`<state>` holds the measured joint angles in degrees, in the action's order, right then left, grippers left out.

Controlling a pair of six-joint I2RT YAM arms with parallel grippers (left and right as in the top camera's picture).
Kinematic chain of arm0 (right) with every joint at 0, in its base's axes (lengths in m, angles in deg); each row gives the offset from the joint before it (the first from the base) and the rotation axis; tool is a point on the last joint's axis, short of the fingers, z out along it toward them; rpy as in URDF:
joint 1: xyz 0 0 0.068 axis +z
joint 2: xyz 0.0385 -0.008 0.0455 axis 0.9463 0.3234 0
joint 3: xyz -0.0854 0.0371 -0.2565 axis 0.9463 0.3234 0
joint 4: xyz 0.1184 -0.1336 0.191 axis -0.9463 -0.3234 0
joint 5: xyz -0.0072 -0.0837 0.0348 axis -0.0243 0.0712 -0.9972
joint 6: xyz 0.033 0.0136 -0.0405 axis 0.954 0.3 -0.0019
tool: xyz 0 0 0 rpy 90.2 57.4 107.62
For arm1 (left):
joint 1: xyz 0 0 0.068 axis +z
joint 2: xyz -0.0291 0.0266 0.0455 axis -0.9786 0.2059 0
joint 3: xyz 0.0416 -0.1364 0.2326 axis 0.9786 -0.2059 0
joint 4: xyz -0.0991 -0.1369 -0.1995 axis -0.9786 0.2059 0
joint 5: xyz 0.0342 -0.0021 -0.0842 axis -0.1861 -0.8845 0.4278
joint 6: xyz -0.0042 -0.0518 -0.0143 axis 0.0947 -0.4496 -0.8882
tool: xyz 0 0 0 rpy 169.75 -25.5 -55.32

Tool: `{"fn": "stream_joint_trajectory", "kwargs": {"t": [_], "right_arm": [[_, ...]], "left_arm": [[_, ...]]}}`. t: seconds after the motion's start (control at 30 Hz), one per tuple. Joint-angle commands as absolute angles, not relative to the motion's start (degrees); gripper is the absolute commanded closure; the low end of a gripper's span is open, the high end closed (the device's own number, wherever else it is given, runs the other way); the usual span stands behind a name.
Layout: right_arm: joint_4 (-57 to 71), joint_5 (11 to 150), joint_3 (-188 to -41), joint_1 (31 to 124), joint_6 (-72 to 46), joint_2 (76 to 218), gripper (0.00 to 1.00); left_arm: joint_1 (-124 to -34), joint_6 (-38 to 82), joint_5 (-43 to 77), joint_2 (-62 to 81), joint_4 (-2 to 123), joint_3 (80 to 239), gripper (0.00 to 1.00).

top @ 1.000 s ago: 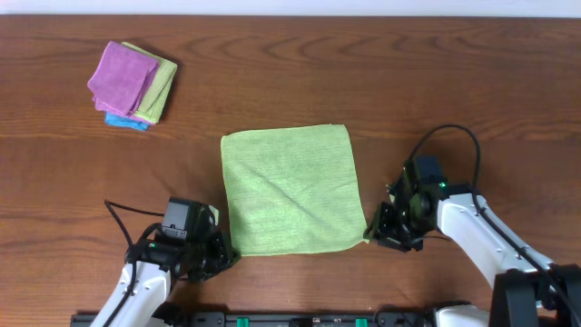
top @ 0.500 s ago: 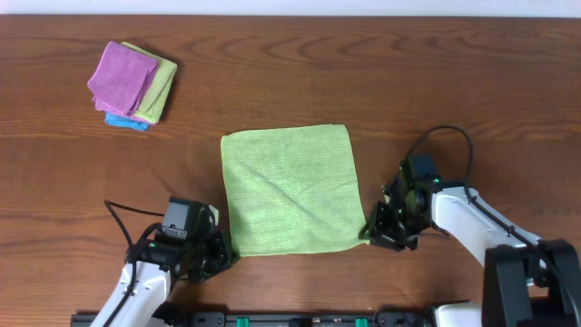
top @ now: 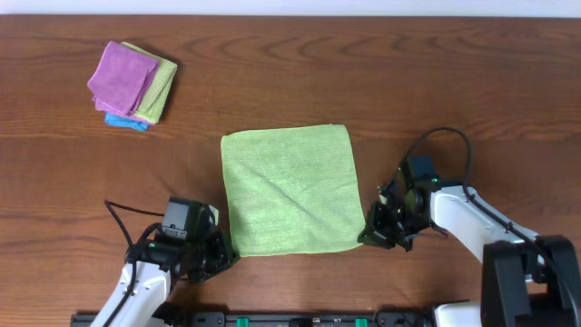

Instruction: Fold the cloth

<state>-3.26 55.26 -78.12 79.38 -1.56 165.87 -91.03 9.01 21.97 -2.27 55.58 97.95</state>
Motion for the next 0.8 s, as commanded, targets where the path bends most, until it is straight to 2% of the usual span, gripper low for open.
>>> {"fn": "stream_joint_trajectory", "kwargs": {"t": [0.0, 0.27, 0.53, 0.77], "right_arm": [[-4.5, 54.0, -78.0, 79.1, -1.7, 166.3, 0.98], [-8.5, 53.6, -78.9, 79.0, -3.7, 163.1, 0.98], [-14.3, 53.7, -79.5, 79.1, -3.0, 147.6, 0.99], [-13.1, 55.3, -79.5, 79.0, 0.7, 138.9, 0.98]], "left_arm": [[-90.9, 9.0, 22.7, -2.0, 55.3, 97.7, 0.95], [-90.9, 9.4, 25.1, -2.3, 55.4, 102.0, 0.94], [-90.9, 13.5, 25.1, -6.6, 63.5, 111.0, 0.94], [-90.9, 8.6, 20.0, -9.4, 62.8, 111.8, 0.94]]}}
